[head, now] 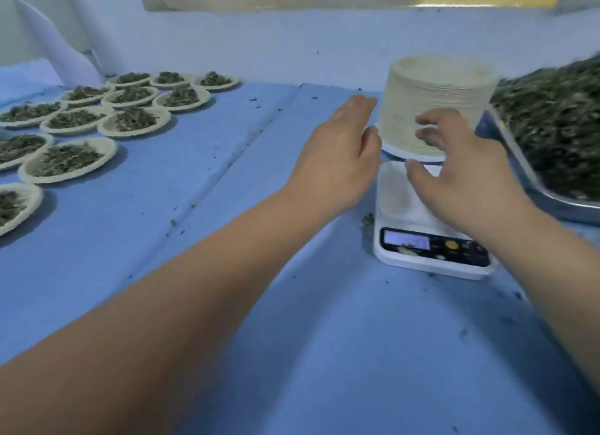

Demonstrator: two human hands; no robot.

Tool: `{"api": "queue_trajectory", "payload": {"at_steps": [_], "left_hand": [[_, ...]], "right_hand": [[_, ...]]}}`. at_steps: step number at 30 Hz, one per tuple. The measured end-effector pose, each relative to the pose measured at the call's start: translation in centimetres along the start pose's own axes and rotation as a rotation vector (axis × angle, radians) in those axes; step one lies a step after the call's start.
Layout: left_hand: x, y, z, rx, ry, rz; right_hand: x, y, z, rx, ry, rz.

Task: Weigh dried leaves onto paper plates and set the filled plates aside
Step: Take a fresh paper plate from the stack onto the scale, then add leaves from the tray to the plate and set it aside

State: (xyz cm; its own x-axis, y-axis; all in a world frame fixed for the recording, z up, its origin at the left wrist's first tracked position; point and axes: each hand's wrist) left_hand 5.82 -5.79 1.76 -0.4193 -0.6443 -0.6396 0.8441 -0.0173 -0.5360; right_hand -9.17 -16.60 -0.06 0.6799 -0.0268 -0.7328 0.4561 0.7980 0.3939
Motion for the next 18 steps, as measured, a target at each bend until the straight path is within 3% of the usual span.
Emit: {"api": "queue_trajectory", "payload": {"at_steps": [6,18], "left_hand": [[5.9,-5.0,6.3,0.295,0.148,0.163],[9.9,-6.0,13.8,0.254,0.272,0.792]], "right_hand": [[-5.6,-10.8,-1.8,0.188,-0.098,-0.121],[-6.3,-15.0,-3.1,0.363,-0.199,-0.213]]}}
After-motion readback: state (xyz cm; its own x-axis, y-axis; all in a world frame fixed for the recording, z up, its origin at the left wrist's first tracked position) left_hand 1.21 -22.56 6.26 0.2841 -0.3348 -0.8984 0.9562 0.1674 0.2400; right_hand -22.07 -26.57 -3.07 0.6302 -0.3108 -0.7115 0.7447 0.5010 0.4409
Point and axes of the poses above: each hand's wrist, its own z-axis towards the middle knuckle, its own x-axis out of the palm, y = z × x, and after that the axes turned 2 degrees about -z, right-handed
